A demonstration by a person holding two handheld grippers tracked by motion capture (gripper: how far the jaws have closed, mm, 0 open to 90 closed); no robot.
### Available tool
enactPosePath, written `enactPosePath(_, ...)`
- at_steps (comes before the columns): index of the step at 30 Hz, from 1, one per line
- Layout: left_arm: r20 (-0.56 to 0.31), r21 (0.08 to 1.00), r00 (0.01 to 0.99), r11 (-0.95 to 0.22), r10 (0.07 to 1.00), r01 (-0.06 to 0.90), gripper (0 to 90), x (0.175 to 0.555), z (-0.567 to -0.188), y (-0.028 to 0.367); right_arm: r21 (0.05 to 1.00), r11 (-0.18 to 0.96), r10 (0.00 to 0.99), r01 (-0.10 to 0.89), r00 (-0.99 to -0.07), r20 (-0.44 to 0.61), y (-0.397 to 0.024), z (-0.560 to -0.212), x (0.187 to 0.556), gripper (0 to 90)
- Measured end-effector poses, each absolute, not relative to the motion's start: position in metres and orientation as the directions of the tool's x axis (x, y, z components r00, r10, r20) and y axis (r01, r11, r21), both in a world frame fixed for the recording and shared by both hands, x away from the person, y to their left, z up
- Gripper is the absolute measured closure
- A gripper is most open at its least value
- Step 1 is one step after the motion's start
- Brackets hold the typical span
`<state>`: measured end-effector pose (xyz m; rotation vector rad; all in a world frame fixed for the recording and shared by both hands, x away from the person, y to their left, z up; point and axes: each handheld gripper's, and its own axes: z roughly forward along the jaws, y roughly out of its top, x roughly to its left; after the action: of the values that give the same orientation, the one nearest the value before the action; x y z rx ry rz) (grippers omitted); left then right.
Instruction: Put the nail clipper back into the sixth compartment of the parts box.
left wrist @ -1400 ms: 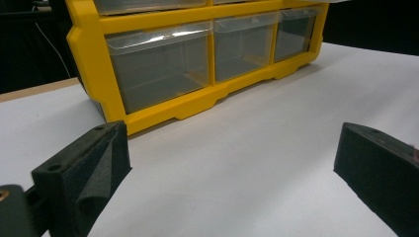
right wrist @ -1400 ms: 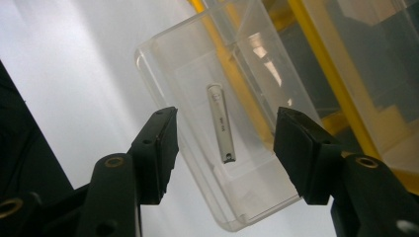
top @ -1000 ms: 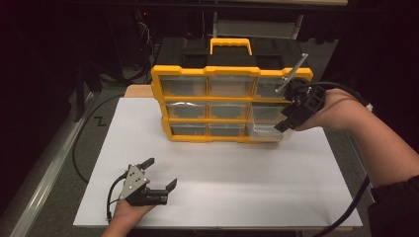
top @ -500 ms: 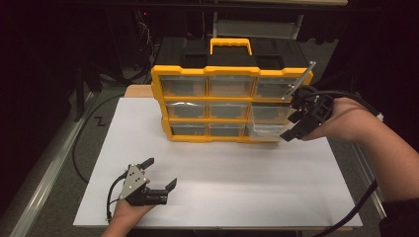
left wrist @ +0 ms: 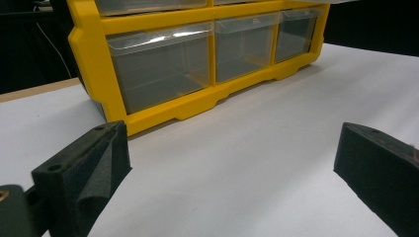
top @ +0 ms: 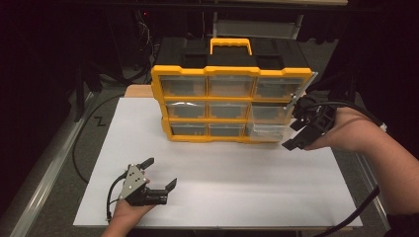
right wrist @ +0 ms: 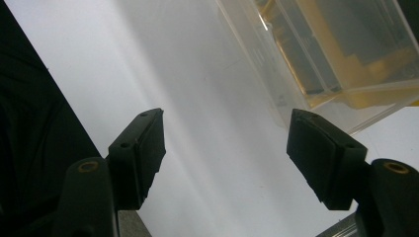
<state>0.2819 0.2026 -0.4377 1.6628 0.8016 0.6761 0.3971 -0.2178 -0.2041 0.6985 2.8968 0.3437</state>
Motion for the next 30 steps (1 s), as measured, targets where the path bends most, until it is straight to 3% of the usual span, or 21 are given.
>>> enactPosePath(30, 0.027, 0.975, 0.606, -0.154, 0.795, 0.157, 1.5, 0.282, -0.438, 0.203, 0.223, 0.879, 0.441, 0.422, -0.897, -0.04, -0.209, -0.251, 0.387, 30.0)
